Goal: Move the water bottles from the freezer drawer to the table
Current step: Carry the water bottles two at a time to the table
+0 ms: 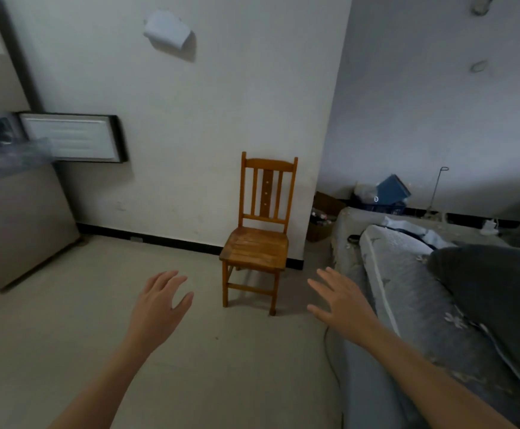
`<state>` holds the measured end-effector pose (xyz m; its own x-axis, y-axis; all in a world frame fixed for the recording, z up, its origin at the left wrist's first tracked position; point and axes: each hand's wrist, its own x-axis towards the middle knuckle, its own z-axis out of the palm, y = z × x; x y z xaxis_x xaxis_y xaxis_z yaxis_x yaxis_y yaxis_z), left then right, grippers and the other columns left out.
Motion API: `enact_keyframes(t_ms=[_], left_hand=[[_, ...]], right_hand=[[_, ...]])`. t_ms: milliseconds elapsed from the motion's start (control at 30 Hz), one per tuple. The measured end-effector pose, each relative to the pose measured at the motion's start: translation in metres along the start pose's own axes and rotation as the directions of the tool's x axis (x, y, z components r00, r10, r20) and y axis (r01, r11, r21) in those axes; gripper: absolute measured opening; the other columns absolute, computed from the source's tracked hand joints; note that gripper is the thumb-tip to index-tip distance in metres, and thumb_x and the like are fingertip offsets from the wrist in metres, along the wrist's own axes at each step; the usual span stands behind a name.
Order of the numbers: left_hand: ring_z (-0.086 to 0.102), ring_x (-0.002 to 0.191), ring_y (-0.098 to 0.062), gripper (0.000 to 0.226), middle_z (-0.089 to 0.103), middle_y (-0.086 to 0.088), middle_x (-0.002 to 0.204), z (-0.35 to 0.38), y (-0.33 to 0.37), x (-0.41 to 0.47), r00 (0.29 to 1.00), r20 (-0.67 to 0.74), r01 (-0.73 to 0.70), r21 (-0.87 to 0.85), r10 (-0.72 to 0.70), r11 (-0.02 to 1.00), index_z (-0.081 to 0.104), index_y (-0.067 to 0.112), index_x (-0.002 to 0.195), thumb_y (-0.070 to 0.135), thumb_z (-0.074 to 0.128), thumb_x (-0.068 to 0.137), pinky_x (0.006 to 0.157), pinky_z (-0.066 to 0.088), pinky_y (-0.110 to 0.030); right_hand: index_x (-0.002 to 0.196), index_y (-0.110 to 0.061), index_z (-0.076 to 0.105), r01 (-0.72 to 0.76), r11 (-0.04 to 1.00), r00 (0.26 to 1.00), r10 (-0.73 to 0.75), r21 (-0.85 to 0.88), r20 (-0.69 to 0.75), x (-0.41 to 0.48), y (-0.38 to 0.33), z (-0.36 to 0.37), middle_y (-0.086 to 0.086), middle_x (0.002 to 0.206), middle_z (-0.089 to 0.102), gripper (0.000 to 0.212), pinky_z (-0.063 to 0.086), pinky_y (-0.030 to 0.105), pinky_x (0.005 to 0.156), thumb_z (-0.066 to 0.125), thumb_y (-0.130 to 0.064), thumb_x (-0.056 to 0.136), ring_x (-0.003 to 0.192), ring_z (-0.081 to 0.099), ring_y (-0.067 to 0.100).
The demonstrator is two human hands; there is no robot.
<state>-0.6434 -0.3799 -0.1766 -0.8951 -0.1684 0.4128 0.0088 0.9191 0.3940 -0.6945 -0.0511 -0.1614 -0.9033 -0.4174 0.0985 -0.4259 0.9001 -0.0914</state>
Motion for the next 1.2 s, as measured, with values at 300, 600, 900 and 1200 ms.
enact_keyframes(t_ms=[300,600,900,1200], left_hand=[[0.043,0.123,-0.036,0.038,0.057,-0.018,0.126,0.048,-0.01,0.101,0.994,-0.034,0.097,-0.086,-0.1,0.992,0.061,0.002,0.116,0.016,0.067,0.081,0.102,0.035,-0.048],[0.055,0.105,-0.045,0.033,0.064,-0.024,0.11,0.083,-0.003,0.175,0.996,-0.064,0.055,-0.002,-0.055,0.998,0.067,-0.003,0.102,0.013,0.075,0.073,0.087,0.046,-0.055],[0.062,0.095,-0.039,0.054,0.068,-0.019,0.101,0.113,0.016,0.244,0.975,-0.189,0.145,0.151,-0.116,0.978,0.069,0.0,0.097,0.042,0.041,0.077,0.08,0.05,-0.05],[0.061,0.1,-0.039,0.053,0.067,-0.018,0.106,0.119,0.054,0.287,0.912,-0.288,0.358,0.209,-0.292,0.91,0.068,0.002,0.103,0.043,0.045,0.079,0.085,0.049,-0.048]], right_hand=[[0.141,-0.02,0.037,0.09,0.994,0.995,-0.092,-0.054,-0.043,0.118,0.049,-0.024,0.009,0.153,0.024,0.109,0.004,0.034,0.111,-0.01,-0.083,0.064,0.143,0.015,0.027],[0.142,-0.022,0.035,0.104,0.993,0.994,-0.102,0.053,-0.047,0.205,0.086,-0.004,0.006,0.153,0.025,0.096,0.003,0.026,0.106,0.006,-0.078,0.07,0.143,0.014,0.022],[0.145,-0.025,0.026,0.405,0.914,0.912,-0.403,0.004,-0.072,0.327,0.117,0.006,0.0,0.155,0.014,0.077,-0.006,0.029,0.106,0.019,-0.064,0.079,0.144,0.006,0.019],[0.145,-0.024,0.025,0.664,0.747,0.74,-0.661,-0.017,-0.126,0.446,0.128,-0.006,0.004,0.156,0.014,0.058,-0.002,0.031,0.112,0.043,-0.044,0.094,0.144,0.007,0.02]])
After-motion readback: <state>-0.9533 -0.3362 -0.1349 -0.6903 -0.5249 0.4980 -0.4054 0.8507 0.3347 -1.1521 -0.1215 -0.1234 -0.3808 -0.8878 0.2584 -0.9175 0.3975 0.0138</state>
